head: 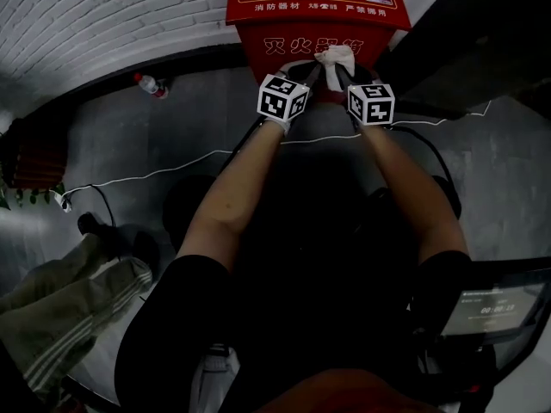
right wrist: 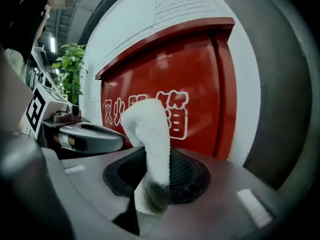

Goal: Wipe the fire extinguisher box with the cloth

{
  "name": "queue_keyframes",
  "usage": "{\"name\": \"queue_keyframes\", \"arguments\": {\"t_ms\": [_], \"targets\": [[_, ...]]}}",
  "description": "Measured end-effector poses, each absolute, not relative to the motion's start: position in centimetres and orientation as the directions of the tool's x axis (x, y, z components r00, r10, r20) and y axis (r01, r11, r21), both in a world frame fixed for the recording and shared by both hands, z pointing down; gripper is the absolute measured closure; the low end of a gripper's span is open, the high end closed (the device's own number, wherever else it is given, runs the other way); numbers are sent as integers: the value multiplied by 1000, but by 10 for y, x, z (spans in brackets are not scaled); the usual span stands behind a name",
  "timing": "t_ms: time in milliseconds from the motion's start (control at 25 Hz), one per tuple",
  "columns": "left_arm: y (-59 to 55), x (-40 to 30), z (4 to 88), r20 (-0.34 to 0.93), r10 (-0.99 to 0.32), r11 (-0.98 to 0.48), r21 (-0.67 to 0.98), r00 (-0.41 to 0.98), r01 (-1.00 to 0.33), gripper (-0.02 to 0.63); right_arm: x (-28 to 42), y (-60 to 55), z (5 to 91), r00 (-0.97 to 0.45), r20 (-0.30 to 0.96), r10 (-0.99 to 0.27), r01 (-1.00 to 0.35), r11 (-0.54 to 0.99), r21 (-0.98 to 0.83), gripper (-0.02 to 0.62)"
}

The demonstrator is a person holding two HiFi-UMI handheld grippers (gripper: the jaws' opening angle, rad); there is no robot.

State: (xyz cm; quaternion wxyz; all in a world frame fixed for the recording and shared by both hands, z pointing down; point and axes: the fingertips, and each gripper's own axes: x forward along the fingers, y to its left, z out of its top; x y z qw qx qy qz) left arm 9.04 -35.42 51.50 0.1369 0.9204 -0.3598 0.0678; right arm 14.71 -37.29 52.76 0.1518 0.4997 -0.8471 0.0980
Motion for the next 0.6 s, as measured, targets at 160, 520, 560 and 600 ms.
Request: {"name": "queue_keyframes", "arguments": {"t_ms": [160, 520, 560, 600], "targets": [[-357, 112, 512, 206, -623, -724, 212, 754, -656, 603, 182, -374, 529, -411, 366, -835, -899, 439, -9, 485], [-353, 123, 517, 214, -600, -744, 204, 771, -636, 603, 239, -376, 529, -311, 397, -864, -937, 347, 23, 485], [-353, 119, 516, 215, -604, -741, 203, 768, -640, 603, 244, -376, 529, -294, 400, -868, -943, 332, 28, 485], [-353, 114, 516, 216, -609, -737, 202, 764, -645, 603, 248, -375, 529, -276, 404, -872, -948, 317, 36, 485]]}}
